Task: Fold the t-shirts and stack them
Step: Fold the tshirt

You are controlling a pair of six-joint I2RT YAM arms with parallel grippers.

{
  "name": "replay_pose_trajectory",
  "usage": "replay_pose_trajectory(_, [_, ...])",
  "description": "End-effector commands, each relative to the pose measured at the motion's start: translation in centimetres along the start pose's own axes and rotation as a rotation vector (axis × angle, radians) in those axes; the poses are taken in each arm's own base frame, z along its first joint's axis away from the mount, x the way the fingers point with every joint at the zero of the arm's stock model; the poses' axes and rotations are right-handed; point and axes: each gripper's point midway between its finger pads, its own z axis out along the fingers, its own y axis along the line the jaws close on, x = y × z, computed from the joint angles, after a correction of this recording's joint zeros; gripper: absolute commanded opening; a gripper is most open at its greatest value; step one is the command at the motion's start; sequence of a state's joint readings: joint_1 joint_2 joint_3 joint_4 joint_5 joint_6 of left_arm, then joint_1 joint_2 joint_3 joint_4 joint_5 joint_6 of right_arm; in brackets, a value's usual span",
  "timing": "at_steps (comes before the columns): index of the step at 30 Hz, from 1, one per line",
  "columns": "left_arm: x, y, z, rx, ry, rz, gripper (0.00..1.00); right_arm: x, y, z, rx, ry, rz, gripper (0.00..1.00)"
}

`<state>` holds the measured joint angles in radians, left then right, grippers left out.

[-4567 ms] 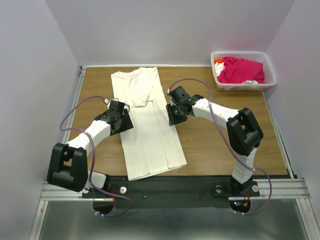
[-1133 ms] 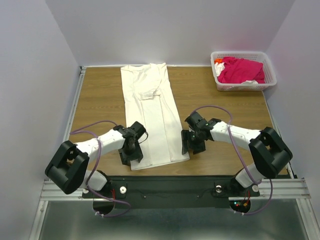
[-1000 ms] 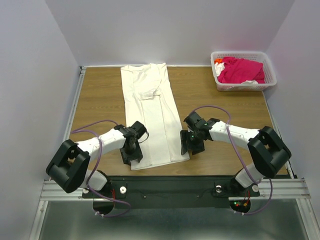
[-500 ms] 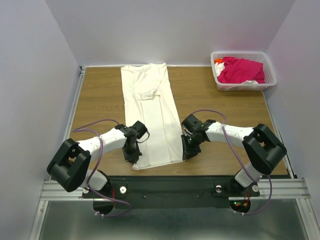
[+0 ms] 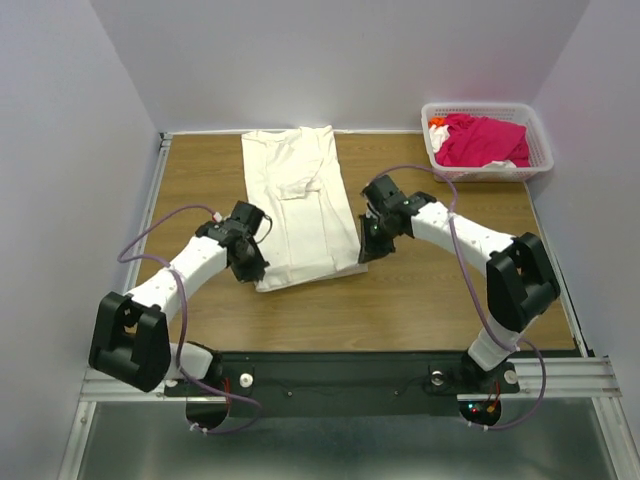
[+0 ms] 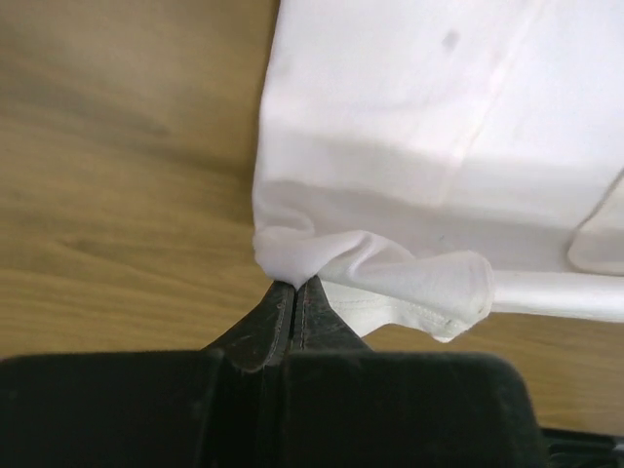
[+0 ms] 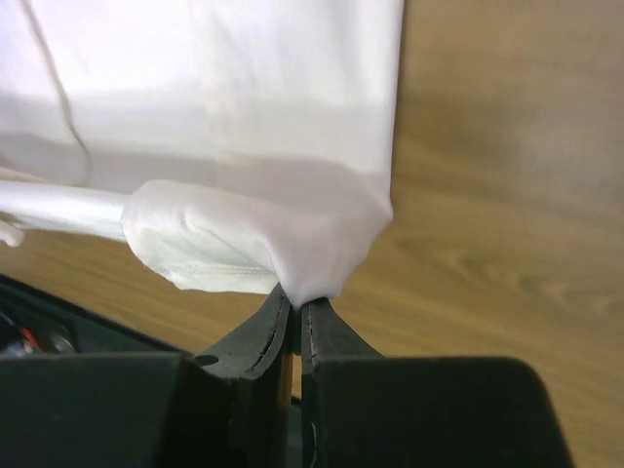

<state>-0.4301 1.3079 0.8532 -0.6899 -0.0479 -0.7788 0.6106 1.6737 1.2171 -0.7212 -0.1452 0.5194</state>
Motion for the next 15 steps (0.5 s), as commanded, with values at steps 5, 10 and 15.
replay_pose_trajectory(5, [-13.2, -3.3, -1.3, 0.048, -0.274, 0.053, 0.0, -12.6, 2.2, -0.8, 0.02, -0.224, -0.077, 0.01])
replay_pose_trajectory(10, [-18.4, -3.4, -0.1, 0.056, -0.335, 0.034, 0.0, -17.4, 2.9, 0.1, 0.04, -0.303, -0.118, 0.01])
replay_pose_trajectory(15, [-22.3, -4.4, 1.0, 0.09, -0.412, 0.039, 0.0, -20.6, 2.3, 1.8, 0.091, -0.361, -0.137, 0.01])
